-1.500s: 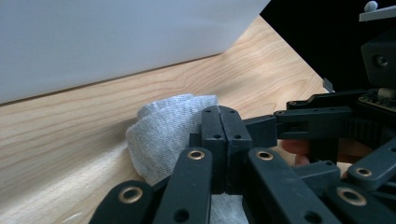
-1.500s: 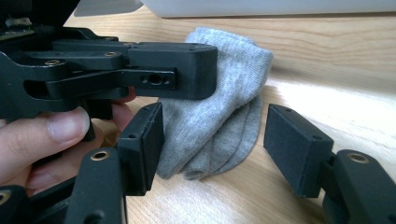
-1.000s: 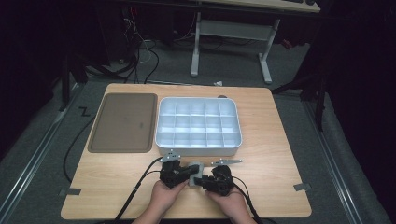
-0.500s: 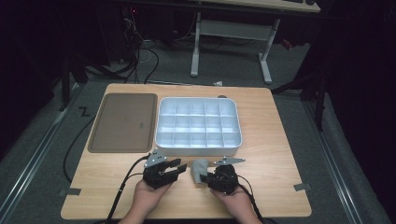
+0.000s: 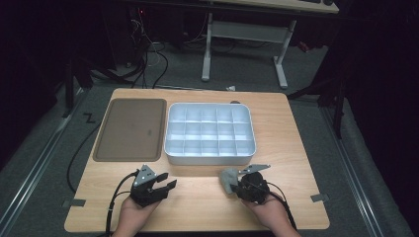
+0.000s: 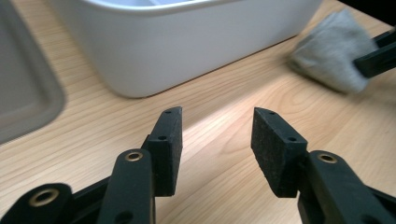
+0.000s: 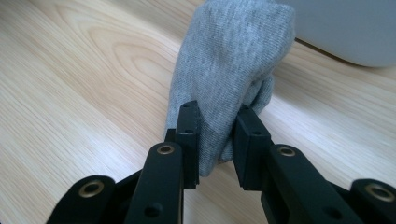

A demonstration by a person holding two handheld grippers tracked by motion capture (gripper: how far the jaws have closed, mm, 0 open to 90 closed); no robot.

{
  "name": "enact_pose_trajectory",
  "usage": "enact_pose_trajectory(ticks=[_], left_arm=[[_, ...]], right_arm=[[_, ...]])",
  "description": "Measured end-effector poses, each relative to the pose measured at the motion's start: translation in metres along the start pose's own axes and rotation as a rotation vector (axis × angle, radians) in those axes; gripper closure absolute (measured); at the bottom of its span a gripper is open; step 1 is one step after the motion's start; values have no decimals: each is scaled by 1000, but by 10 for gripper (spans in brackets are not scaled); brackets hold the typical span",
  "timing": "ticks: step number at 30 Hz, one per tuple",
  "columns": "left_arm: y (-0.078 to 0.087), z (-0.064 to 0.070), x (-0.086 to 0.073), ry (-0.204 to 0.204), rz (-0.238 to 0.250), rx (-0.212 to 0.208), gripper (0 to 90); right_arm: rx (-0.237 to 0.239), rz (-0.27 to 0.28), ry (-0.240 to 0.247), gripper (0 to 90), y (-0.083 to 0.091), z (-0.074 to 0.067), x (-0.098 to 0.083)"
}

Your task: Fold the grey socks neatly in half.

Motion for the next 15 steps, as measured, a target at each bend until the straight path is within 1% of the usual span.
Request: enact_pose_trajectory(ticks=[1,2,3,5,6,7,8,9,10,11,12,13,15], left_arm=[[2,-3,-4,-1,10,19,535],[3,-4,-6,1,17,26,531],[4,-5,-8,2,22,32,524],[6,-7,-13,4,36,49,514],[7,-7,-15,6,36,50,513],[9,-9,-17,9,38,44,511],[9,-9,-17,9,38,44,510],[11,-11,-18,9,42,47,510],[11,-11,-18,9,42,47,510],[12,-13,-19,14,41,46,510],[13,-16,-20,23,44,44,509],[14,-18,-20,28,44,44,509],[15,-21,-21,37,48,42,508]], right_arm=[[-13,-9,5,747,2,2,-1],[-31,-28,22,747,5,6,-2],[-40,-37,21,747,7,7,-3],[-63,-54,51,747,11,11,-4],[-75,-71,50,747,13,12,-5],[-96,-93,66,746,19,15,-5],[-96,-93,66,746,19,15,-5],[-116,-112,77,746,25,18,-3],[-116,-112,77,746,25,18,-3],[-140,-124,86,746,32,22,0],[-152,-131,85,746,37,23,2],[-152,-131,85,746,37,23,2],[-171,-139,85,745,44,27,8]])
Point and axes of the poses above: each handheld gripper's, and its own axes: y roughly backward along the jaws, x roughly out of its top, z roughly to its right, the point moved 4 cm from there along -y, roughly forward along the jaws, and after that the axes turned 7 degrees about -z, right-handed, at the moved point
